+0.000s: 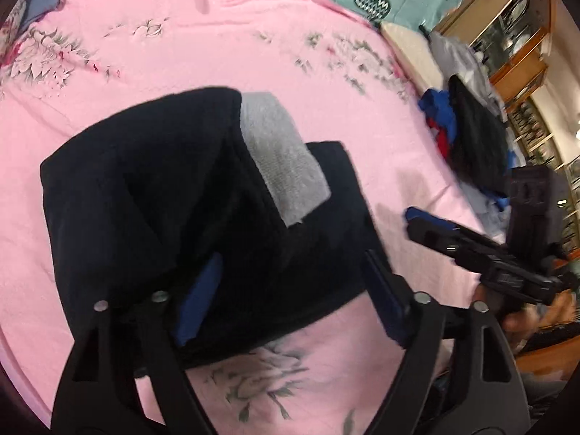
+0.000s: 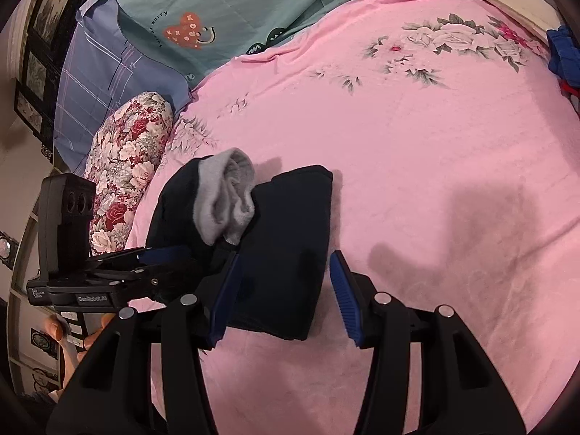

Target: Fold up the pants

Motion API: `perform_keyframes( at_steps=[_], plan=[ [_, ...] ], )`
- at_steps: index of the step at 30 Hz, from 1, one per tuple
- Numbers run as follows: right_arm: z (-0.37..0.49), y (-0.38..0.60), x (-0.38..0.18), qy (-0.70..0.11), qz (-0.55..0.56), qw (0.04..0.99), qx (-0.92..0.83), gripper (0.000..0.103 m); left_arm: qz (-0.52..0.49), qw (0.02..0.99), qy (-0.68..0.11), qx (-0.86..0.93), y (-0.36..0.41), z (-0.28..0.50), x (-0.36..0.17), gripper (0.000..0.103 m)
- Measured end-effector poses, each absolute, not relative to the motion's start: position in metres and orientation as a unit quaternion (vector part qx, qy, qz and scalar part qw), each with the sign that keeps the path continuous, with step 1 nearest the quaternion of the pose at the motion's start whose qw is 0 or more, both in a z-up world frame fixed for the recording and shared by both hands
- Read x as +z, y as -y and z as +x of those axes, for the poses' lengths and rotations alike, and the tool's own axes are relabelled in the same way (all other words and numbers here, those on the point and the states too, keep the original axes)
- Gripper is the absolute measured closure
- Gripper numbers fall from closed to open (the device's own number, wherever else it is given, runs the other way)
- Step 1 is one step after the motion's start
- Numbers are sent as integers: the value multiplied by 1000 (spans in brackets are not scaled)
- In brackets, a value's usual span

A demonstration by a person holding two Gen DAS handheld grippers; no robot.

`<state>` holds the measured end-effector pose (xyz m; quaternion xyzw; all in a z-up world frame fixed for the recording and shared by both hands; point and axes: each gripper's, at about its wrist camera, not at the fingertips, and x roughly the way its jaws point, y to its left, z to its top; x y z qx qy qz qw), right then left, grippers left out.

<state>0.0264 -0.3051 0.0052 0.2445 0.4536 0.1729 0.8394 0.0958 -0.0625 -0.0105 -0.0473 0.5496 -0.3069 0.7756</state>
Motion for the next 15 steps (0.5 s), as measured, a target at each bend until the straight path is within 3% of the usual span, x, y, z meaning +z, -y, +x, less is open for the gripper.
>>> perform_keyframes(
  at_steps=[3,8,11,15],
  plan=[
    [32,302,4,-456,250,834,185,51,-64,803,-521,-282,33,86,13,11],
    [52,271,8,-459,254,819,233,51,-90,858,-470,-187,-37,79,39,5],
    [65,247,5,-472,248,809,246,51,-84,863,-491,-85,-62,88,14,5],
    [80,229,-3,-492,255,794,250,42,-50,835,-543,-73,-55,95,-39,5]
  ],
)
